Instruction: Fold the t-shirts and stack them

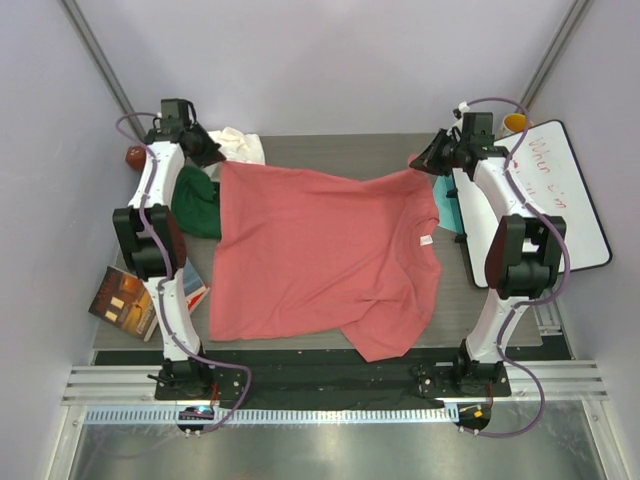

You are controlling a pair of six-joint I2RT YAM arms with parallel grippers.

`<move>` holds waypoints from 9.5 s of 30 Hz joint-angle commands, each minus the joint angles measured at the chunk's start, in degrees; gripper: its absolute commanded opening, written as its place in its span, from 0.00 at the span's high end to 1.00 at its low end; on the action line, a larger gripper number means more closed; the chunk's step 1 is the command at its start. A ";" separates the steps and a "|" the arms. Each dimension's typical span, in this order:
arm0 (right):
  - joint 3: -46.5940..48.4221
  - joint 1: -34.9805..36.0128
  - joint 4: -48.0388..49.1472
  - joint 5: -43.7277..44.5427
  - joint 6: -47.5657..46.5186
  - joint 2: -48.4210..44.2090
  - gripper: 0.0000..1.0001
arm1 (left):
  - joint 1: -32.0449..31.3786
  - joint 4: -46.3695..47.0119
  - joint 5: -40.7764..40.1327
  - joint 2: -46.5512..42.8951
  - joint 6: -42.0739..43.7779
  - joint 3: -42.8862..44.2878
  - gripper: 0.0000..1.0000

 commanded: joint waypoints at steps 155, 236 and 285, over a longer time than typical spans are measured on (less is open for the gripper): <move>-14.02 -3.21 3.36 -0.08 0.22 -9.81 0.99 | 1.28 -2.25 1.74 4.07 9.86 -1.37 0.54; -19.38 -3.21 4.94 -2.63 -0.05 -13.32 0.99 | 1.72 11.38 11.76 -10.52 8.54 -21.32 0.63; -24.04 -3.21 6.61 -2.45 1.10 -14.73 0.99 | 1.72 2.77 6.13 -9.03 13.73 -17.90 0.54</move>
